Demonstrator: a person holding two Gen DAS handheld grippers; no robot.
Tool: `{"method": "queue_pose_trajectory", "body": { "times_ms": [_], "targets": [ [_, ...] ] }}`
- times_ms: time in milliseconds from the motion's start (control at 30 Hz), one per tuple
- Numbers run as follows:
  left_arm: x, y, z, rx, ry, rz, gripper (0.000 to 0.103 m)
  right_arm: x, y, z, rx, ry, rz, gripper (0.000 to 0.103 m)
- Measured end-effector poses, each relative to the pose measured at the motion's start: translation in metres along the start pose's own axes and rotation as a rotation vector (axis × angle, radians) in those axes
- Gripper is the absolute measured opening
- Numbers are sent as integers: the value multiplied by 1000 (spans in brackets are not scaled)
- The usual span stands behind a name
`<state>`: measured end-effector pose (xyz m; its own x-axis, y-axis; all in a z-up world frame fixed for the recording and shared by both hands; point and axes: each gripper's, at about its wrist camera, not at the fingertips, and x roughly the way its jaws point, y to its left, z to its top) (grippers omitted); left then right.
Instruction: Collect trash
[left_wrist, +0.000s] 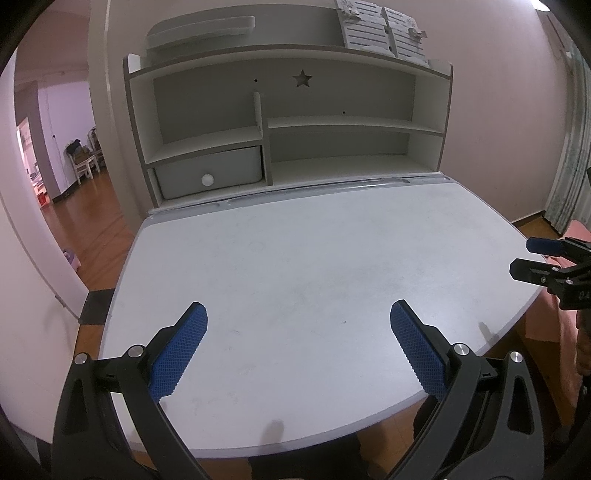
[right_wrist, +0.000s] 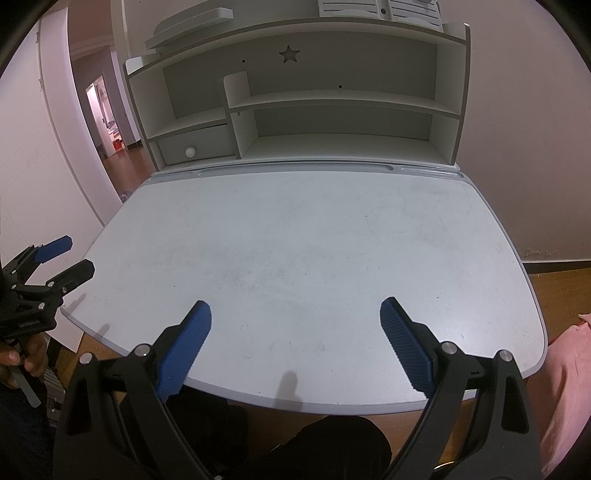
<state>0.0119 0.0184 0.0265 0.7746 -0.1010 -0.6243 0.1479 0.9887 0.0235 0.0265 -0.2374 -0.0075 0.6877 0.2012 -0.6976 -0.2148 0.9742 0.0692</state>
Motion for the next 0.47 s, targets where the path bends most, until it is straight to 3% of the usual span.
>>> {"method": "queue_pose_trajectory", "body": {
  "times_ms": [467],
  "targets": [
    [2,1,1,-7,10,-12,96,-1,-1,1,-1,-1,2,90]
  ]
}}
